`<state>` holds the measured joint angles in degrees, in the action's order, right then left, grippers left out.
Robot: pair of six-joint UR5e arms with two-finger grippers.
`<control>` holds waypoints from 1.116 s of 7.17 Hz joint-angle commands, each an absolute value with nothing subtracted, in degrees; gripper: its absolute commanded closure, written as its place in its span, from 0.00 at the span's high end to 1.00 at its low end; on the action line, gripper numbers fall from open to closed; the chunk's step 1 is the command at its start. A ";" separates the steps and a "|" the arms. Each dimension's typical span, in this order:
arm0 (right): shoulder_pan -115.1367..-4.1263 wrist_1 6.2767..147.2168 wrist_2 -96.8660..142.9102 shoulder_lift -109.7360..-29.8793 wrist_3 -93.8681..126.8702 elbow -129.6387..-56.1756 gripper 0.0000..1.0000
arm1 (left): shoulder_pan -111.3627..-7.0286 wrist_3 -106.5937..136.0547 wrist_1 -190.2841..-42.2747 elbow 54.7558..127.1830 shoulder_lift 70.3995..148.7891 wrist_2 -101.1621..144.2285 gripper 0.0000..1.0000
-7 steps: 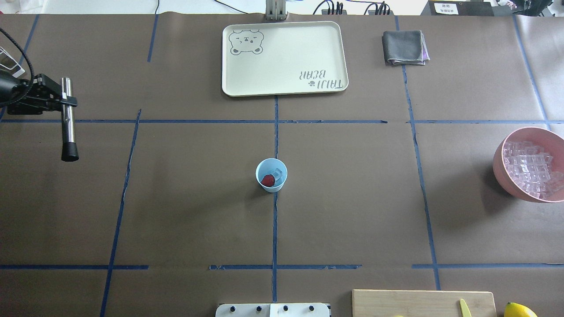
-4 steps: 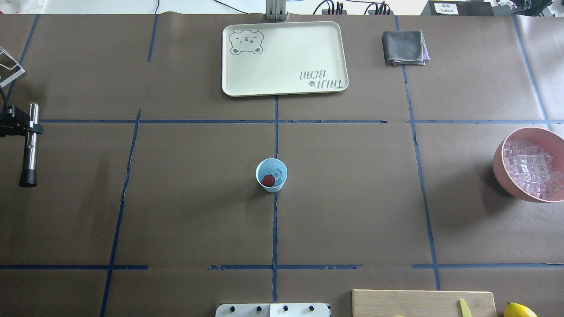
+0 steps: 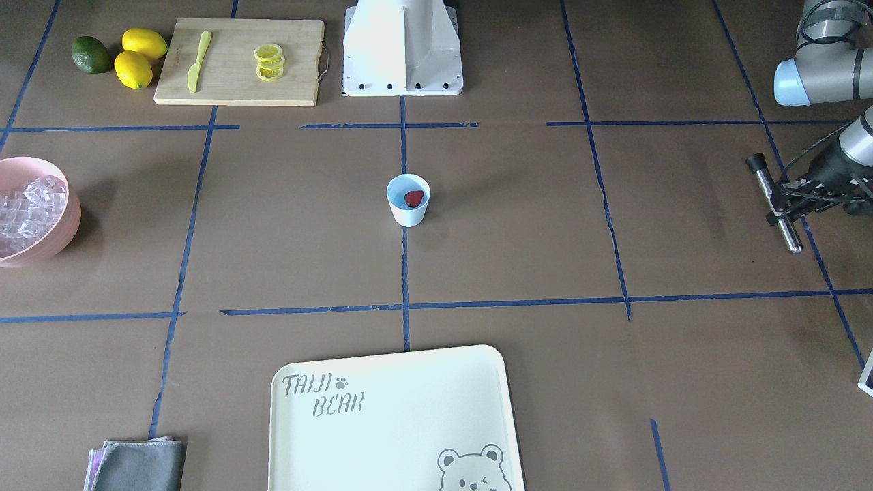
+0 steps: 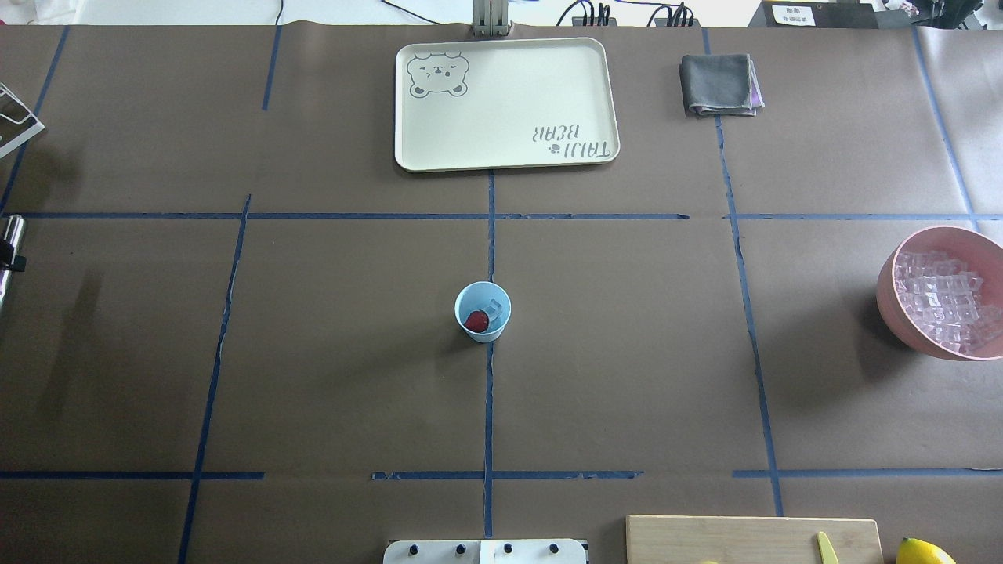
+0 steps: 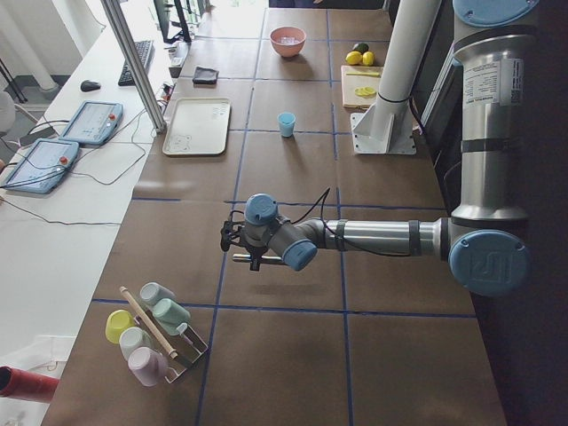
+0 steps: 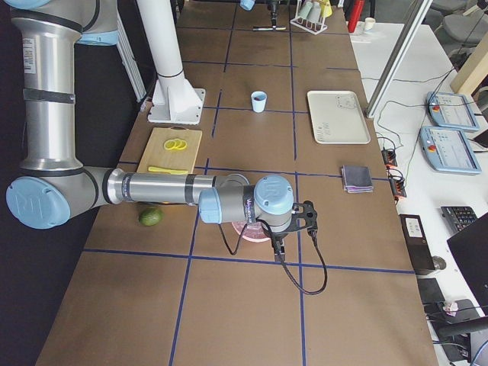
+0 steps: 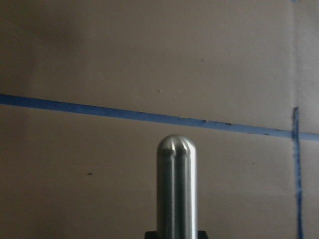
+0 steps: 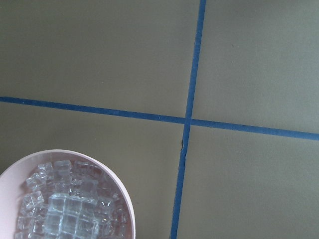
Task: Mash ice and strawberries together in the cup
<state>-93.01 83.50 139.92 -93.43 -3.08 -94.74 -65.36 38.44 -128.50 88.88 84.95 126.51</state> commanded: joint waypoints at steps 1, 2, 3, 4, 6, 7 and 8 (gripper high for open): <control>-92.99 83.50 139.92 -93.43 -3.08 -94.75 1.00 | -64.08 37.35 -127.27 87.81 84.20 123.93 0.00; -92.99 83.50 139.92 -93.43 -3.08 -94.75 1.00 | -63.99 37.35 -127.27 87.45 84.29 123.93 0.00; -92.99 83.50 139.92 -93.43 -3.08 -94.75 1.00 | -63.81 37.35 -127.27 86.76 84.29 123.84 0.00; -92.99 83.50 139.92 -93.43 -3.08 -94.75 1.00 | -62.42 37.35 -127.27 86.05 84.46 123.40 0.00; -92.99 83.50 139.92 -93.43 -3.08 -94.83 1.00 | -61.26 37.27 -127.27 85.17 84.81 121.91 0.02; -92.99 83.50 139.92 -93.43 -3.08 -94.83 1.00 | -61.26 37.09 -127.35 85.25 84.81 121.99 0.12; -92.99 83.50 139.92 -93.34 -3.08 -94.75 1.00 | -61.26 37.09 -127.35 85.17 84.81 121.91 0.58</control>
<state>-92.99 83.50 139.92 -93.40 -3.08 -94.81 -61.34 37.15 -127.32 85.26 84.78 122.02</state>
